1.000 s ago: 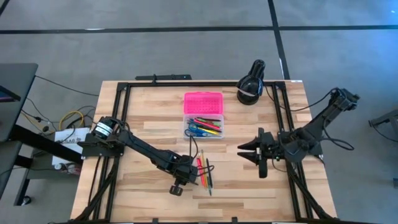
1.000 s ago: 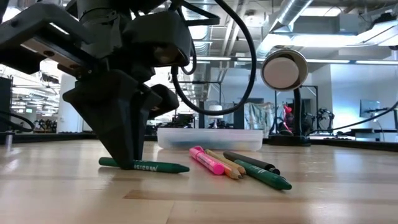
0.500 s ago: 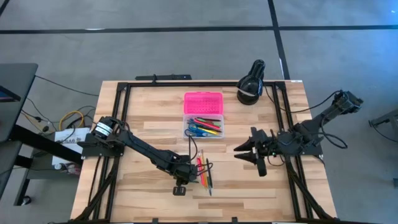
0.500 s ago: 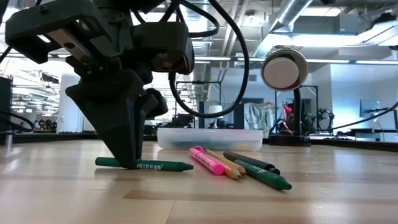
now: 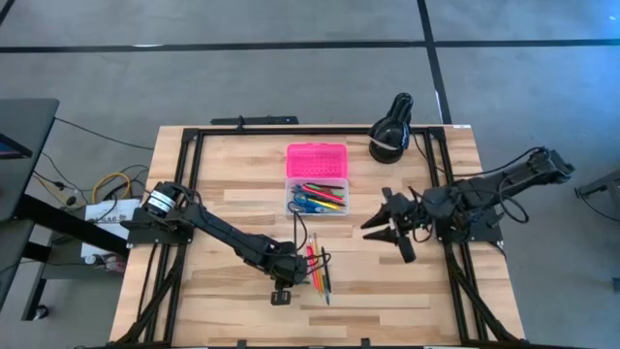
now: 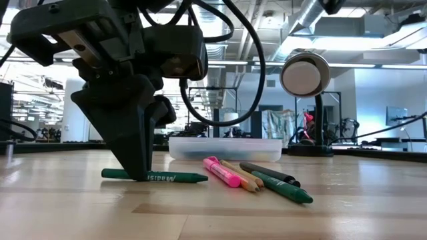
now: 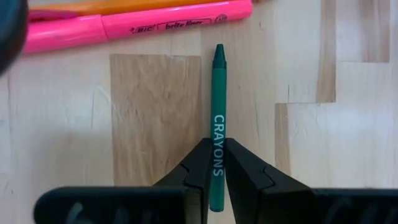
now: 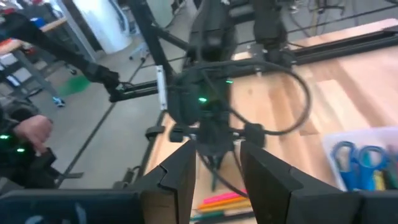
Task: Pick & place school supplies into a supply box
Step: Put the green crayon into the pink supply box
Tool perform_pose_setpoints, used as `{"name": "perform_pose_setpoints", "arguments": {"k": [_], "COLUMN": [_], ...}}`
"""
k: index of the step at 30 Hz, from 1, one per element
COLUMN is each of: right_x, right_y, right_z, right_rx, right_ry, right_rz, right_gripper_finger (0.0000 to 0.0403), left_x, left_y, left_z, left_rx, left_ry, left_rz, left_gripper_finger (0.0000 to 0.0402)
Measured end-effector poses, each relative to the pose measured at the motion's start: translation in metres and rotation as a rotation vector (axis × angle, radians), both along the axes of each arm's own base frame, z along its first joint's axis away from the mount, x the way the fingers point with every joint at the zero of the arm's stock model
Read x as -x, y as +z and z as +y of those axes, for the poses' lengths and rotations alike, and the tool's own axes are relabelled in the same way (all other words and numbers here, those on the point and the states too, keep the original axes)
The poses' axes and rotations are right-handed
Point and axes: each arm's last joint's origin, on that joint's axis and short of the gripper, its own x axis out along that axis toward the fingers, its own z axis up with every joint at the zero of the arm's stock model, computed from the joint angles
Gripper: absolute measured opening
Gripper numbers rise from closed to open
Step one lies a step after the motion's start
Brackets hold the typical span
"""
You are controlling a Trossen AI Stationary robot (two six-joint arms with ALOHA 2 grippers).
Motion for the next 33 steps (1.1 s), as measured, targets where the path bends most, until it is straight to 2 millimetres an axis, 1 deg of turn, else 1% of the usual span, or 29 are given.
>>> {"name": "perform_pose_setpoints", "arguments": {"k": [4,7,10,13,17,20,23,26,29,33], "right_x": [0.009,0.019,0.028,0.035,0.038,0.038,0.038,0.038,0.038,0.038], "right_y": [0.005,0.002,-0.006,-0.018,-0.031,-0.037,-0.044,-0.051,-0.053,-0.054], "right_z": [-0.011,-0.018,-0.022,-0.024,-0.022,-0.020,-0.018,-0.018,-0.019,-0.019], "right_rx": [-0.020,-0.055,-0.089,-0.133,-0.177,-0.179,-0.192,-0.203,-0.203,-0.192], "right_ry": [-0.012,0.027,0.046,0.040,0.042,0.042,0.029,0.019,-0.002,-0.021], "right_rz": [-0.036,-0.088,-0.141,-0.155,-0.181,-0.183,-0.161,-0.134,-0.130,-0.133], "right_gripper_finger": [0.0118,0.0118,0.0118,0.0118,0.0118,0.0118,0.0118,0.0118,0.0118,0.0118], "left_x": [0.001,0.001,0.001,0.001,0.002,0.003,0.004,0.009,0.017,0.025], "left_y": [0.000,0.000,0.000,0.000,0.001,0.002,0.007,0.016,0.027,0.046], "left_z": [0.000,0.000,0.000,0.000,-0.002,-0.003,-0.003,-0.001,0.005,0.010], "left_rx": [-0.008,-0.002,-0.007,-0.018,-0.021,-0.023,-0.023,-0.048,-0.095,-0.131], "left_ry": [0.046,0.075,0.104,0.114,0.108,0.094,0.092,0.098,0.108,0.117], "left_rz": [0.007,0.013,0.014,0.010,0.005,0.001,-0.007,-0.012,0.011,0.001], "left_gripper_finger": [0.0032,0.0032,0.0032,0.0032,0.0029,0.0016,0.0007,0.0010,0.0012,0.0007]}}
